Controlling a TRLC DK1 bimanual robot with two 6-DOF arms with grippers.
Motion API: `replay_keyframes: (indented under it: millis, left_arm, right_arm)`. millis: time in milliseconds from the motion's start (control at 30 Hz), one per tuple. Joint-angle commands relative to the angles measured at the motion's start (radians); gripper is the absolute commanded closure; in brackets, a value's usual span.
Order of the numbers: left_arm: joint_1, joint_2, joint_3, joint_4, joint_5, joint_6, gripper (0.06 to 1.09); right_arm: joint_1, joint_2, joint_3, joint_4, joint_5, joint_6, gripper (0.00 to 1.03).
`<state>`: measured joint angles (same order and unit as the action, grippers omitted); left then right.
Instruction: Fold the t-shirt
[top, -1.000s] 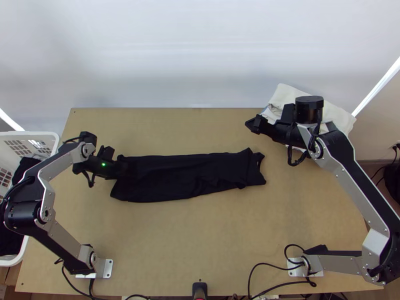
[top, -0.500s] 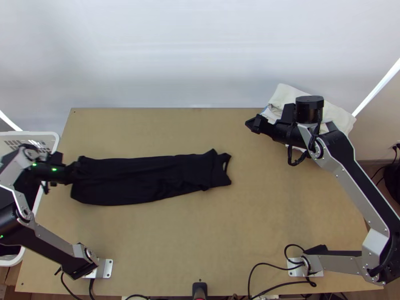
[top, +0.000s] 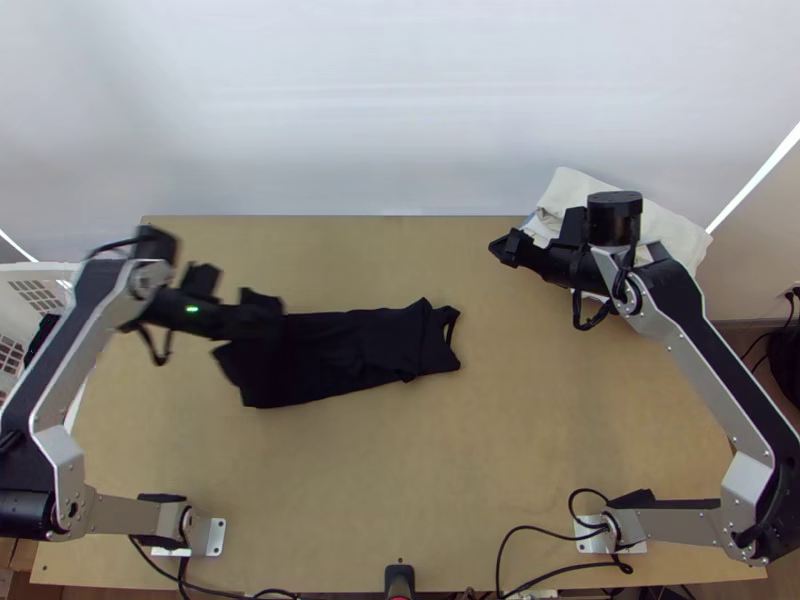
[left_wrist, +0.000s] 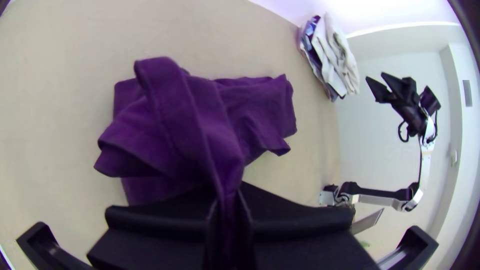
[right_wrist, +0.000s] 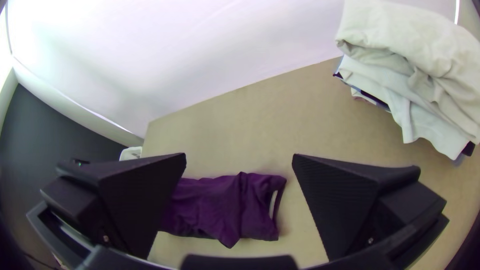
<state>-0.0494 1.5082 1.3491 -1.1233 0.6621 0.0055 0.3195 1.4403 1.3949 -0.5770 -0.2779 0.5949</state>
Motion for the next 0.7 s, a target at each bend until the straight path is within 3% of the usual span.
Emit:
replay_keyframes:
  millis: [0, 267, 667]
  left_arm:
    - [-0.090, 0.055, 0.059, 0.037, 0.008, -0.128, 1.05]
    - [-0.233, 0.224, 0.203, 0.125, 0.002, -0.286, 1.05]
    - [-0.415, 0.455, 0.464, 0.148, -0.013, -0.404, 1.05]
  right_arm:
    - [-0.007, 0.017, -0.004, 0.011, -0.003, 0.009, 0.04]
    - [-0.016, 0.019, -0.028, 0.012, -0.003, 0.011, 0.04]
    - [-0.010, 0.035, -0.051, 0.045, -0.003, 0.014, 0.04]
